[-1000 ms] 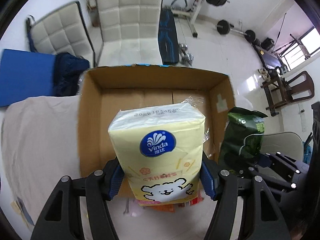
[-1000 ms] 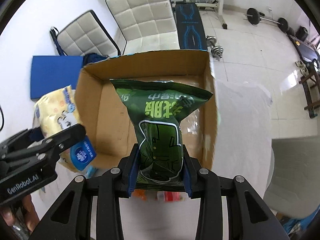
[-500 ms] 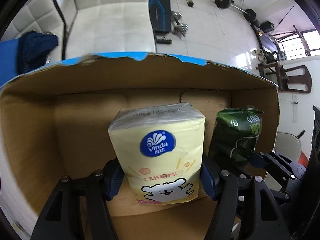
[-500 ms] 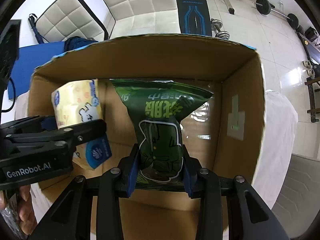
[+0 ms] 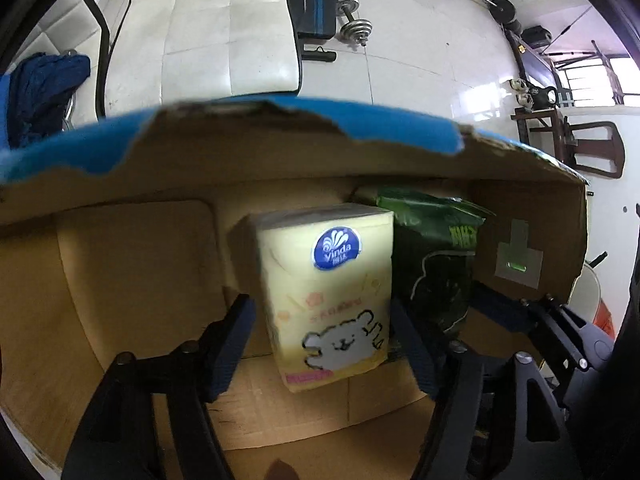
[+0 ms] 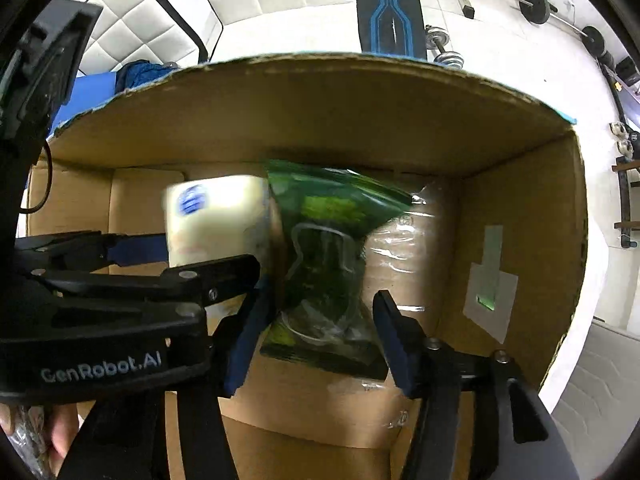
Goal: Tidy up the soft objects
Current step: 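Carry both packs into the box and open both tools to release, then grasp the lilac cloth with left tool while right tool grasps red bag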
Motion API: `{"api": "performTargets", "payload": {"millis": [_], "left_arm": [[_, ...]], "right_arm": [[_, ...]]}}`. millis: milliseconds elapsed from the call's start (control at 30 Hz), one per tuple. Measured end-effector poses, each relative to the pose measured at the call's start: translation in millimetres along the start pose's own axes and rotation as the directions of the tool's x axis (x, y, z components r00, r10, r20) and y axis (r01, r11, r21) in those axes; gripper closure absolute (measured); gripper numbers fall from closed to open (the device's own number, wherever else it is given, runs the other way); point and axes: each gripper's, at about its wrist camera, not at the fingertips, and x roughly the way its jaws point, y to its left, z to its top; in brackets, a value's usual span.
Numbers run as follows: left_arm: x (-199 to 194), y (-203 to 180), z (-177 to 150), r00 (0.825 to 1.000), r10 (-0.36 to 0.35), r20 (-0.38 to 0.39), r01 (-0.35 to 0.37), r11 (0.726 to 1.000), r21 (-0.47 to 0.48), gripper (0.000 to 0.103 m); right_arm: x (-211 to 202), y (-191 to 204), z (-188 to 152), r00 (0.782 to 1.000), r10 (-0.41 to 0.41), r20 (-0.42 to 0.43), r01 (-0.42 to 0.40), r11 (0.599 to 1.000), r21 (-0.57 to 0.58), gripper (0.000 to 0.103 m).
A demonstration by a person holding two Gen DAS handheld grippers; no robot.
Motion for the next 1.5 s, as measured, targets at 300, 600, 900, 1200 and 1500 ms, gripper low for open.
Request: {"api": "performTargets", "payload": {"millis": [300,600,900,1200,1500], "left_arm": [[-48.8,-0.6,-36.0,0.976,0.141,0.163,-0.144,0.99,0.008,0.005],[-88.6,15.5,-97.1,0.916,0.178,0.359,-0.181,0.983,-0.027,0.0],[-119.2,7.7,-173.6,0.846,0.248,0.473,-0.266,0.964,-0.029,0.0],[-153.1,-2.3,-245.1,0.792,0.258,0.553,-0.259,0.963,-0.078,0.0],[-182.3,-32.4,-303.3,0.738,0.267,0.62,-0.275,0.958,-0.084,0.0]], "right_arm": [[-27.3,1.1,-21.7,0.999,-0.049,0.008,0.049,0.998,0.027,0.037],[-60.5,20.0,-65.6,0.991,-0.054,0.12,0.048,0.997,0.056,0.0],[-97.9,45.9,-128.7,0.962,-0.116,0.246,0.099,0.992,0.079,0.0],[-158.4,53.8,-196.8,0.926,-0.133,0.354,0.103,0.989,0.102,0.0],[-209.3,60.4,-253.6,0.905,-0.11,0.41,0.087,0.993,0.073,0.0]]}}
